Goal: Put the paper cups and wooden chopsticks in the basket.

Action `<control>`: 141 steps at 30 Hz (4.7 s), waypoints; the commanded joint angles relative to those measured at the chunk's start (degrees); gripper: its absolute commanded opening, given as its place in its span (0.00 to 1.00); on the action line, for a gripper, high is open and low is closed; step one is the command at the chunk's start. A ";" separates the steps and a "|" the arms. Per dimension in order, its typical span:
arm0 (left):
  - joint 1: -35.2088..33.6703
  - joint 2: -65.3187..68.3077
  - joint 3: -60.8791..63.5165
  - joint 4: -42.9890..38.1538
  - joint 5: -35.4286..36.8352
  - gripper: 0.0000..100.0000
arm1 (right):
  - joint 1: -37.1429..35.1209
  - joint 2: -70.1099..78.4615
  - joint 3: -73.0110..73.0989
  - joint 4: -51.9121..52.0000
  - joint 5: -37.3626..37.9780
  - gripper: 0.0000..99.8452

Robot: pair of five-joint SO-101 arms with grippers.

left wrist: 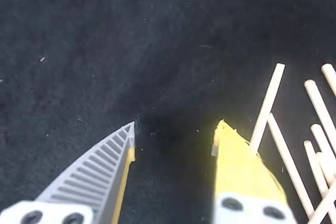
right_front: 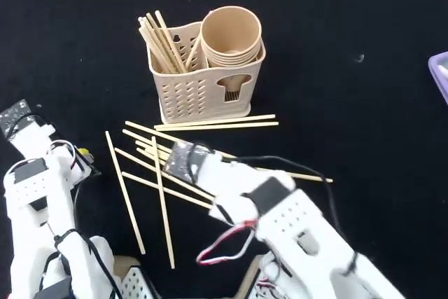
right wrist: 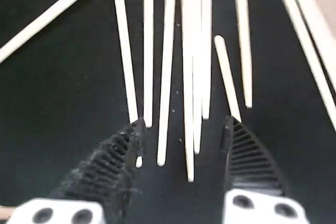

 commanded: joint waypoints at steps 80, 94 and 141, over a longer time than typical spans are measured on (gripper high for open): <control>-0.48 -1.14 0.40 -0.62 0.09 0.24 | 69.71 35.30 -5.49 -35.78 55.12 0.01; -0.48 -1.14 0.40 -0.79 0.09 0.24 | 72.53 28.70 -24.48 -6.59 50.99 0.01; -0.22 -0.79 0.66 -0.44 0.09 0.24 | 3.87 13.23 -35.03 -49.93 -25.49 0.01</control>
